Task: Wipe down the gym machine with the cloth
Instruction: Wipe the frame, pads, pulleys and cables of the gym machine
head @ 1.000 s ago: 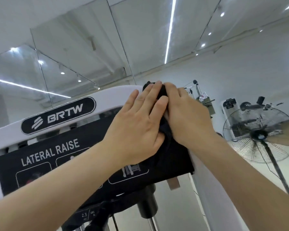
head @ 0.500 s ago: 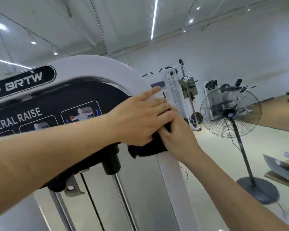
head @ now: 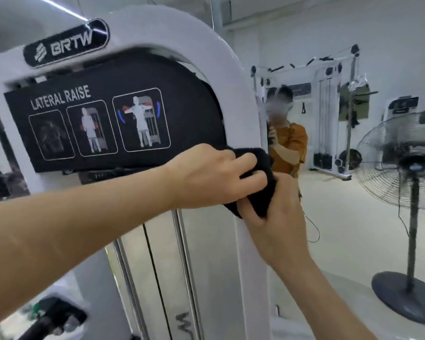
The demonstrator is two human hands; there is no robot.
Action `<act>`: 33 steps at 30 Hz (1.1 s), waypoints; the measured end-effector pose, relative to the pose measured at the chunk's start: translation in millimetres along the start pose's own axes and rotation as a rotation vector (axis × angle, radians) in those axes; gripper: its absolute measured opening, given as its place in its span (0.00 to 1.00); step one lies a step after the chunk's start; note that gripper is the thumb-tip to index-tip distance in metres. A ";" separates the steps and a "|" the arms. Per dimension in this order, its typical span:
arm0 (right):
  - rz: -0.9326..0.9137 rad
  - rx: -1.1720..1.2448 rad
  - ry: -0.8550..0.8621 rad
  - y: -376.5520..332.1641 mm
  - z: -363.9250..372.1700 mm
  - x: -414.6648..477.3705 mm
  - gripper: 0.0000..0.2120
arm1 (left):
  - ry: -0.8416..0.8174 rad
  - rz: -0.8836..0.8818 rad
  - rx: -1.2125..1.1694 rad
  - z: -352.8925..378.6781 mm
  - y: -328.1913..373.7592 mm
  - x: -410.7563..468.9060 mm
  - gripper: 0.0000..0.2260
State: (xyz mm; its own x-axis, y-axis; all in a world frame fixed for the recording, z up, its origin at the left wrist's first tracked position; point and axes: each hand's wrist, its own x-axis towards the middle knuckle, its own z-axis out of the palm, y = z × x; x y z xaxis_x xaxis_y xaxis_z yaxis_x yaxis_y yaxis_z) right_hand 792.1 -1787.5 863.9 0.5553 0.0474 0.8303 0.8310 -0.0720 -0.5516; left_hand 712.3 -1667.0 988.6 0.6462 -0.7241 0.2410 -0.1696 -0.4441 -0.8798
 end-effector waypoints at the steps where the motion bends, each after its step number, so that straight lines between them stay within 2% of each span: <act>1: 0.030 0.041 -0.058 4.5 -6.4 -6.4 0.20 | 0.001 -0.040 -0.001 3.9 7.0 -0.3 0.11; 3: 0.092 0.205 -0.190 12.8 -20.2 -14.0 0.21 | 0.019 -0.123 -0.033 9.8 17.4 -4.2 0.13; 5: 0.137 0.390 -0.287 22.4 -30.4 -14.9 0.18 | 0.045 -0.211 -0.066 16.1 29.0 -10.7 0.14; 7: 0.122 0.418 -0.295 28.2 -34.7 -14.0 0.11 | 0.097 -0.420 -0.151 22.1 51.1 -15.7 0.14; 8: 0.097 0.397 -0.279 28.4 -35.2 -13.5 0.09 | 0.161 -0.599 -0.234 25.7 66.5 -15.7 0.14; 9: 0.071 0.370 -0.257 27.1 -35.2 -12.6 0.10 | 0.262 -0.820 -0.371 29.5 83.1 -12.2 0.14; 11: -0.011 0.298 -0.209 23.2 -36.7 -8.1 0.12 | 0.549 -1.284 -0.876 29.5 110.4 1.8 0.13; 13: -0.175 0.180 -0.136 21.9 -38.6 -1.9 0.16 | 0.782 -1.529 -1.363 29.6 124.9 19.7 0.10; 15: -0.346 0.060 -0.101 24.9 -37.0 0.0 0.20 | 0.800 -1.572 -1.445 33.0 126.2 35.4 0.15; 18: -0.453 -0.067 -0.172 39.1 -29.7 -14.8 0.23 | 0.704 -1.544 -1.215 44.8 137.4 52.0 0.24; 22: -0.550 -0.224 -0.243 71.6 -27.7 -51.8 0.25 | 0.797 -1.592 -1.142 72.8 179.7 43.5 0.22; 25: -0.598 -0.354 -0.323 91.8 -39.7 -78.5 0.27 | 0.715 -1.635 -1.249 90.7 225.4 27.2 0.19; 27: -0.698 -0.449 -0.362 97.2 -51.5 -84.3 0.23 | 0.684 -1.685 -1.338 91.8 249.0 17.8 0.14; 29: -0.835 -0.575 -0.463 91.1 -56.8 -76.3 0.22 | 0.672 -1.700 -1.379 89.0 247.9 12.6 0.10; 31: -0.951 -0.697 -0.569 79.6 -54.1 -61.2 0.25 | 0.661 -1.645 -1.436 85.5 230.0 13.6 0.10; 33: -1.015 -0.805 -0.637 73.8 -48.9 -50.8 0.27 | 0.738 -1.633 -1.562 86.5 219.7 20.3 0.11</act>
State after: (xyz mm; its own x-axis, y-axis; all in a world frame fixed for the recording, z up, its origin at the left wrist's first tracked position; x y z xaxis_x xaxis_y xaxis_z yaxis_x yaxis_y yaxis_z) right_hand 823.7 -1843.9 784.9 -0.1534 0.8306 0.5353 0.7441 -0.2594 0.6157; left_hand 752.5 -1733.6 764.7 0.5726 0.6481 0.5022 -0.4372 -0.2768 0.8557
